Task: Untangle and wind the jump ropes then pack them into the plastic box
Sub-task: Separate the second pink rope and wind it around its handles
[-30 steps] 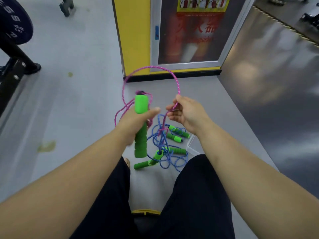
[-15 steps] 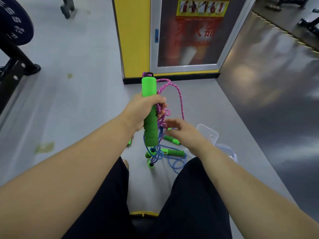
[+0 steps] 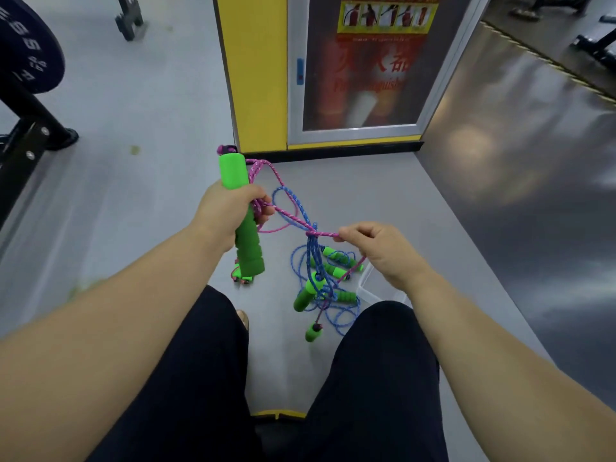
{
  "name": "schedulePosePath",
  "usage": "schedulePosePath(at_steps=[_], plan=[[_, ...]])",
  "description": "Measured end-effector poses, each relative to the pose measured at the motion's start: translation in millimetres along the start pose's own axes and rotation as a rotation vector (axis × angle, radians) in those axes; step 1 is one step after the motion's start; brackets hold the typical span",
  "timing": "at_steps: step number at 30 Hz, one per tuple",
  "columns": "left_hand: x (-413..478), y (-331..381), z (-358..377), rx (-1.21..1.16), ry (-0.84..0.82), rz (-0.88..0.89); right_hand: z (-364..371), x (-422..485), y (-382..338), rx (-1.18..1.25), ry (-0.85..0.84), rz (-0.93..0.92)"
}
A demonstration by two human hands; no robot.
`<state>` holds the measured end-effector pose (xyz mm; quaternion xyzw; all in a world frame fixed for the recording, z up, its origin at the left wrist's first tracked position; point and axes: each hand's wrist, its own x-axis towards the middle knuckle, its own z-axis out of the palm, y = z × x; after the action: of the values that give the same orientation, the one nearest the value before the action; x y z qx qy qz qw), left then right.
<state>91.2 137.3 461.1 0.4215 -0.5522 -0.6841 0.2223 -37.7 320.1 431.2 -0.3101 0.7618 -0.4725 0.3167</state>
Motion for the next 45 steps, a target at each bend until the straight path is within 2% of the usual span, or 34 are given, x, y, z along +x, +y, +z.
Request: schedulePosePath(at_steps=[4, 5, 7, 9, 11, 13, 16, 18, 20, 23, 24, 26, 29, 33, 35, 37, 39, 41, 43, 45], plan=[[-4, 1, 11, -0.063, -0.053, 0.027, -12, 5, -1, -0.344, -0.125, -0.003], [-5, 3, 13, -0.06, -0.043, 0.042, -16, 8, 0, -0.448, -0.068, -0.038], [-3, 4, 12, -0.041, -0.009, 0.057, -26, 11, -1, -0.539, 0.18, -0.208], [-1, 2, 10, -0.026, 0.009, 0.04, -34, 9, -12, -0.496, 0.406, -0.42], [-1, -3, 8, -0.009, 0.011, -0.017, -38, 7, -25, -0.415, 0.492, -0.478], [0, -5, 7, -0.083, 0.016, -0.085, -43, 16, -24, -0.532, 0.449, -0.291], [3, -2, 2, -0.24, 0.029, -0.1, -55, 28, -2, -0.933, 0.207, 0.103], [2, -1, -1, -0.233, 0.024, -0.084, -61, 26, 9, -1.027, 0.055, 0.229], [0, -7, -4, -0.179, -0.003, -0.104, -60, 22, 6, -0.903, -0.052, 0.289], [-5, -18, -1, -0.097, -0.048, -0.14, -44, 24, -15, -0.157, -0.064, 0.31], [-6, -21, 0, -0.089, -0.053, -0.139, -38, 24, -28, 0.036, -0.079, 0.275], [-8, -27, 3, -0.065, -0.061, -0.129, -28, 24, -49, 0.241, -0.073, 0.146], [-11, -31, 8, 0.011, -0.081, -0.09, -19, 20, -72, 0.345, -0.045, -0.091], [-10, -27, 14, 0.004, -0.047, -0.005, -10, 15, -76, -0.058, 0.062, -0.43], [-8, -21, 16, -0.091, -0.029, 0.019, -8, 14, -75, -0.183, 0.071, -0.544], [-4, -13, 15, -0.269, -0.007, -0.013, -12, 19, -67, -0.419, 0.113, -0.636], [-1, -7, 10, -0.399, 0.026, -0.085, -22, 27, -47, -0.785, 0.116, -0.564], [2, -5, 1, -0.363, 0.045, -0.116, -36, 37, -17, -1.053, 0.048, -0.297], [3, -8, -8, -0.287, 0.051, -0.122, -51, 42, 14, -1.084, 0.022, -0.018], [6, -13, -18, -0.242, 0.08, -0.116, -63, 42, 38, -0.928, 0.099, 0.201]])
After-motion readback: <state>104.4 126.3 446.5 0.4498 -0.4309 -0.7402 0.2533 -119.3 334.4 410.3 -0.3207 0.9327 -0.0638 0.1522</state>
